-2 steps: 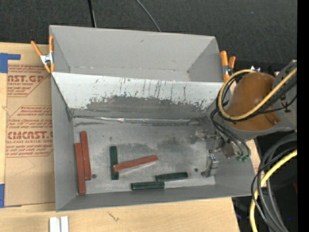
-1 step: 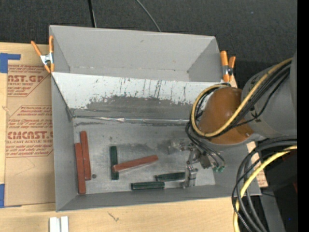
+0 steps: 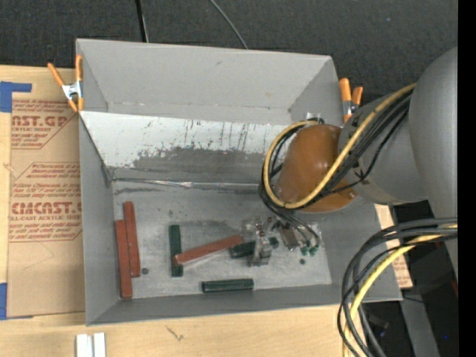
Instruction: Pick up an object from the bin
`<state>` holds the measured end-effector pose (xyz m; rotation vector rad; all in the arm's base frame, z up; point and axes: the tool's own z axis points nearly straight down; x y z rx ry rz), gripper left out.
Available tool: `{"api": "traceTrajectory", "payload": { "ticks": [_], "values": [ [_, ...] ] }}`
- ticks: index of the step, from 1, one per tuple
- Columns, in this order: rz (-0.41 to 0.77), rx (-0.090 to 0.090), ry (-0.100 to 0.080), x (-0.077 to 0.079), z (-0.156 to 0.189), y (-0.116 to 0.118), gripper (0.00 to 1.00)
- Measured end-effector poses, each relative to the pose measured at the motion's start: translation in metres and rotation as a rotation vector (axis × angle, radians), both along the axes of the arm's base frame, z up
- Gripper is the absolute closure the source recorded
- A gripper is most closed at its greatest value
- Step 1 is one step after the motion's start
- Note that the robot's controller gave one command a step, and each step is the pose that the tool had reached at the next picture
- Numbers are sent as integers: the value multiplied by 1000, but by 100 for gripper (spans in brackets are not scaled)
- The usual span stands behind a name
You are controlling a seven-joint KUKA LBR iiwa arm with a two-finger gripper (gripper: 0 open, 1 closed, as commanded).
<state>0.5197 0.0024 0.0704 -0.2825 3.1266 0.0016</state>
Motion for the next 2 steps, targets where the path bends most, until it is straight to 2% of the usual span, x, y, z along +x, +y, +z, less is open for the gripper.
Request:
{"api": "traceTrajectory", "payload": {
  "ticks": [2],
  "values": [
    [0,0,1,0,1,0,100]
  ]
}}
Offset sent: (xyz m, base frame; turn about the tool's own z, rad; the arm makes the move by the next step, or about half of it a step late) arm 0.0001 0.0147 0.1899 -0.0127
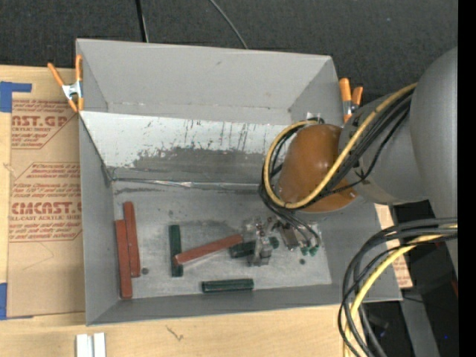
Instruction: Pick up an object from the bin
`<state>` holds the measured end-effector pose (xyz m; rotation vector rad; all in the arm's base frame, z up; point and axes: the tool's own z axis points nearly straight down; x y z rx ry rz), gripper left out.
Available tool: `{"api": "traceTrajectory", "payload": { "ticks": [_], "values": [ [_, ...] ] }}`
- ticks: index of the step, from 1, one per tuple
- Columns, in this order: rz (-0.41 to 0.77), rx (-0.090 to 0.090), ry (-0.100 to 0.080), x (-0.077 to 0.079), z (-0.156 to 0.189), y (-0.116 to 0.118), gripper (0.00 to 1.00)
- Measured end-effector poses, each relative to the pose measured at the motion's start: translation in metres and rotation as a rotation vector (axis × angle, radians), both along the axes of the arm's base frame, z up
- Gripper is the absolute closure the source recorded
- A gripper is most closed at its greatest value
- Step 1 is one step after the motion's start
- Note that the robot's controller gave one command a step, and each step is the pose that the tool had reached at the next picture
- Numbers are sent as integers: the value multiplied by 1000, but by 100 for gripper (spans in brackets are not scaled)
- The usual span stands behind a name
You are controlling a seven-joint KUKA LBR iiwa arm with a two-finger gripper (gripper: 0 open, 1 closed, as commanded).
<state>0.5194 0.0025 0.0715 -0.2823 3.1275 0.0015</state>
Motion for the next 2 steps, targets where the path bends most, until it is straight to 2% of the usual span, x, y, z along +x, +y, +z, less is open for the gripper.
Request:
{"api": "traceTrajectory", "payload": {
  "ticks": [1,2],
  "values": [
    [127,-1,-3,-16,39,9,100],
    [178,-1,-6,-17,202,15,100]
  ]
}}
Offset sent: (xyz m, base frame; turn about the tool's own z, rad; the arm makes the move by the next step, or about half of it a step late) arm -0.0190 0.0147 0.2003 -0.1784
